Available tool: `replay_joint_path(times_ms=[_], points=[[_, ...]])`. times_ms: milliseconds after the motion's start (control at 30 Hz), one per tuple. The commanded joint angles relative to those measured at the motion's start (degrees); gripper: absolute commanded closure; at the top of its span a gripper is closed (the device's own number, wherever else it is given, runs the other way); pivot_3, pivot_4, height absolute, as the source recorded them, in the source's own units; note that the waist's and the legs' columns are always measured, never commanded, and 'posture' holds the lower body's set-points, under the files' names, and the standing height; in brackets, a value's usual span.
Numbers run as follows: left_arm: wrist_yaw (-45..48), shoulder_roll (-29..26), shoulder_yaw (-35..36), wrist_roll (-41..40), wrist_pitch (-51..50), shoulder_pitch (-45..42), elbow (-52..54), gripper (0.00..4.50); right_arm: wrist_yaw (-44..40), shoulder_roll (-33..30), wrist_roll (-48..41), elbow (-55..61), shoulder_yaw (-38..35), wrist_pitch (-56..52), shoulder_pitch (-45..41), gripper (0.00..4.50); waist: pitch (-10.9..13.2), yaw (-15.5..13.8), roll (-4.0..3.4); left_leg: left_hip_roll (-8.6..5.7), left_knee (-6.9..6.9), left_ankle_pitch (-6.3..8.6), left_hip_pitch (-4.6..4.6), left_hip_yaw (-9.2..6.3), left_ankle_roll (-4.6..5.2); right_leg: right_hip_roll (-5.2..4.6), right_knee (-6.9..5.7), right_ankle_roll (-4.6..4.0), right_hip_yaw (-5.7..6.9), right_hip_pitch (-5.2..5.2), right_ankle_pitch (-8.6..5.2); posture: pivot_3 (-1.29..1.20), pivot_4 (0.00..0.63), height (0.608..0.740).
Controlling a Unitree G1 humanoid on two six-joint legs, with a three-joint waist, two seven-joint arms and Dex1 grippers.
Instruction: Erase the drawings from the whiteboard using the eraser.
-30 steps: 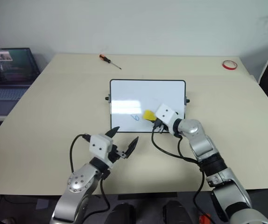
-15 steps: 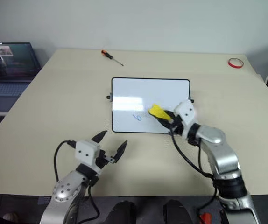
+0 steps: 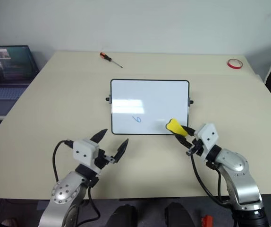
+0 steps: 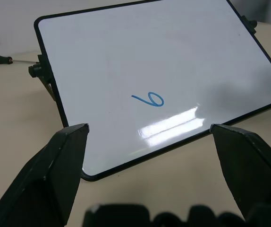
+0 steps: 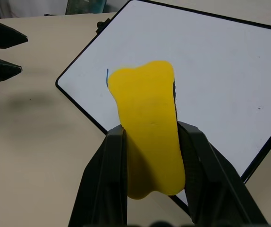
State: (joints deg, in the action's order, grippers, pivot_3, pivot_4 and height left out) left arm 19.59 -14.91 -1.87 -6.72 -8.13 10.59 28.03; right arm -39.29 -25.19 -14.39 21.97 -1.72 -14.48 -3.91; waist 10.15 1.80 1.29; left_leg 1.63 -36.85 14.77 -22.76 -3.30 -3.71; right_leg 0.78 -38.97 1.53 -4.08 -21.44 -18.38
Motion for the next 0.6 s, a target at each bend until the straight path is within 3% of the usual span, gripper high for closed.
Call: replay_joint_path(times_ms=[33, 300, 600], points=[[0.36, -0.12, -0.10, -0.92, 0.51, -0.34, 2.79, 0.00, 0.62, -0.72, -0.30, 1.42, -0.66, 1.23, -0.53, 3.32, 0.00, -0.02, 0.00, 0.00, 0.00, 0.00, 0.00, 0.00, 0.00, 0.00, 0.00, 0.00, 0.00, 0.00, 0.00, 0.00, 0.150, 0.740], [0.47, -0.20, -0.18, -0.91, 0.36, 0.11, 2.87, 0.00, 1.17, -0.50, 0.30, -0.69, 1.19, 1.69, -3.75, 3.32, 0.00, 0.05, 0.00, 0.00, -0.02, 0.00, 0.01, 0.01, 0.00, 0.00, -0.01, 0.00, 0.00, 0.01, 0.00, 0.00, 0.150, 0.740], [0.00, 0.08, 0.63, -1.14, 0.54, 2.89, 3.10, 0.00, 4.73, 6.80, 8.54, -14.50, 11.57, 5.09, -20.12, 3.32, 0.00, 0.20, -0.01, 0.04, -0.03, 0.00, 0.08, 0.07, 0.00, 0.00, -0.05, -0.03, -0.01, 0.01, 0.02, 0.00, 0.150, 0.740]])
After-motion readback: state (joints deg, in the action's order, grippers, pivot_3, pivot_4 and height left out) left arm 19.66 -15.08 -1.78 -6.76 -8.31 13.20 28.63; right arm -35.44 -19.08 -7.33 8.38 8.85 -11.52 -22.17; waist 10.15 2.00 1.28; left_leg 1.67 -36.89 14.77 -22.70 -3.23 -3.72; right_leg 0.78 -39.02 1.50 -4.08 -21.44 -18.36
